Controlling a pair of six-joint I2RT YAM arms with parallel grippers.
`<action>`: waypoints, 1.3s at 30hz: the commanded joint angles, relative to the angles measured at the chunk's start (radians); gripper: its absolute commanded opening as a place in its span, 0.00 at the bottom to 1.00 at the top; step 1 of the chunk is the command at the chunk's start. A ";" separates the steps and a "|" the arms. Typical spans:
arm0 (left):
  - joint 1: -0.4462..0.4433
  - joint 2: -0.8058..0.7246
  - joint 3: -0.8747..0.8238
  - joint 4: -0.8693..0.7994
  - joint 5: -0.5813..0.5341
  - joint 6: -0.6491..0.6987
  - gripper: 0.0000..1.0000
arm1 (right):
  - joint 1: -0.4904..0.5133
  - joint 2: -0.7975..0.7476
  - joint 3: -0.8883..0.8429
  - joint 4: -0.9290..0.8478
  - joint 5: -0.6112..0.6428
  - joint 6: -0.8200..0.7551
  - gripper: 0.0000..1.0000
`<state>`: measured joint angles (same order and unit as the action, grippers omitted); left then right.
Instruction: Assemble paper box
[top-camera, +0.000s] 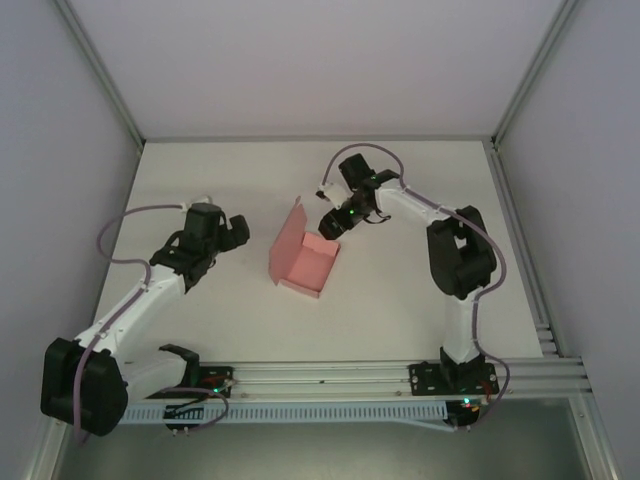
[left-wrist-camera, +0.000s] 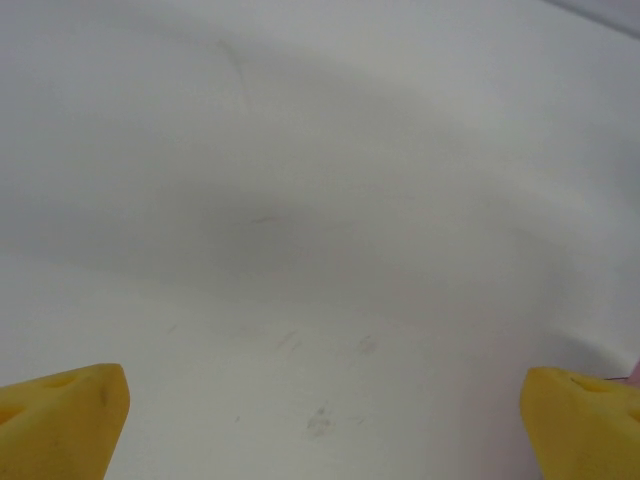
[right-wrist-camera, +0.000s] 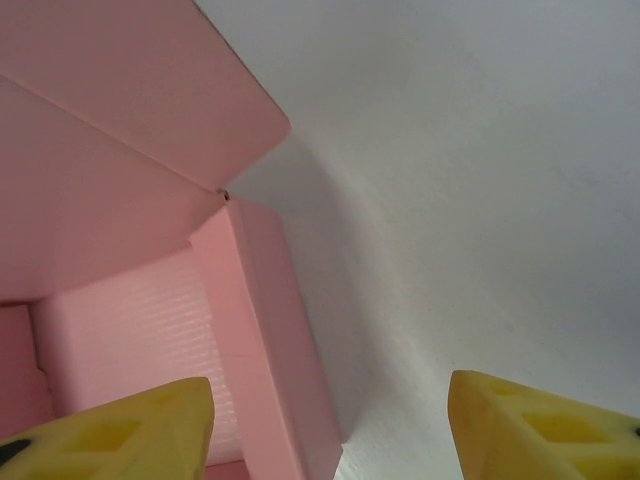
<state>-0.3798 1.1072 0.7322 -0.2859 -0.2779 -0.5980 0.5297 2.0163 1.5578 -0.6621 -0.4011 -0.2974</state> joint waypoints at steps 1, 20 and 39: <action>0.007 -0.015 -0.016 0.009 -0.008 -0.040 1.00 | 0.020 0.027 0.052 -0.108 -0.022 -0.091 0.63; 0.010 0.049 -0.019 0.054 0.051 0.033 1.00 | 0.055 0.164 0.136 -0.131 0.054 -0.090 0.30; 0.012 0.068 -0.016 0.031 0.055 0.044 1.00 | 0.134 0.174 -0.027 -0.025 0.565 -0.105 0.00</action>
<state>-0.3763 1.1702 0.7185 -0.2436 -0.2306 -0.5694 0.6556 2.1208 1.6073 -0.6815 -0.0971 -0.3862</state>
